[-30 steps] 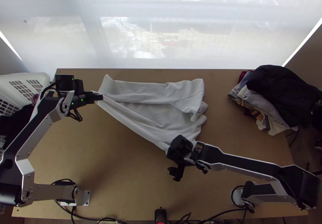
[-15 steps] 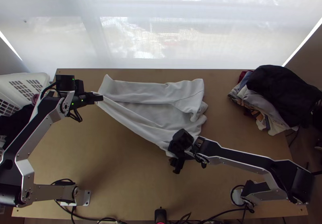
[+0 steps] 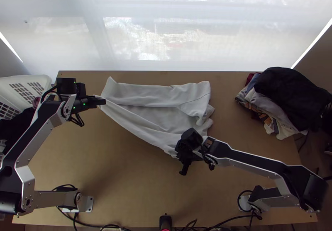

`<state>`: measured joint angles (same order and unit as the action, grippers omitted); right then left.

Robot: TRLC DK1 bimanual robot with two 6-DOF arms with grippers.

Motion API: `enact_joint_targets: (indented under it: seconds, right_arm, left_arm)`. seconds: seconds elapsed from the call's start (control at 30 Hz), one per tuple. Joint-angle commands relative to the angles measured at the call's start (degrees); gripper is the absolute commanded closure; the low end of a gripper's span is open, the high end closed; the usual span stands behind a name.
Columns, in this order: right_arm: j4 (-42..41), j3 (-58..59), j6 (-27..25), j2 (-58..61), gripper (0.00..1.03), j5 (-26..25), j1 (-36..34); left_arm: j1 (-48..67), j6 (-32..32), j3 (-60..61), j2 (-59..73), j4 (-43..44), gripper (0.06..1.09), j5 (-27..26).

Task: Fold the t-shirt

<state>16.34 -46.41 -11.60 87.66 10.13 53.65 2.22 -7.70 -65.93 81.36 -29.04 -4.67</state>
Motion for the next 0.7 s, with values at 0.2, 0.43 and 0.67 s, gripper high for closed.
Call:
enact_joint_targets:
  seconds: [0.2, 0.43, 0.67]
  right_arm:
    - [14.2, -5.2, -0.7, -10.1, 1.00, 0.9, -1.9]
    - [19.9, -9.6, -2.6, -16.5, 1.00, 1.8, -8.1]
    - [24.5, -14.5, -2.8, -20.2, 1.00, 2.3, -10.1]
  left_arm:
    - [-1.4, 0.1, 3.1, -3.9, -0.9, 1.05, 0.0]
    - [-4.0, 0.9, 7.6, -10.3, -3.1, 1.05, 0.0]
    - [-4.9, 1.5, 9.4, -15.4, -6.0, 1.05, 0.0]
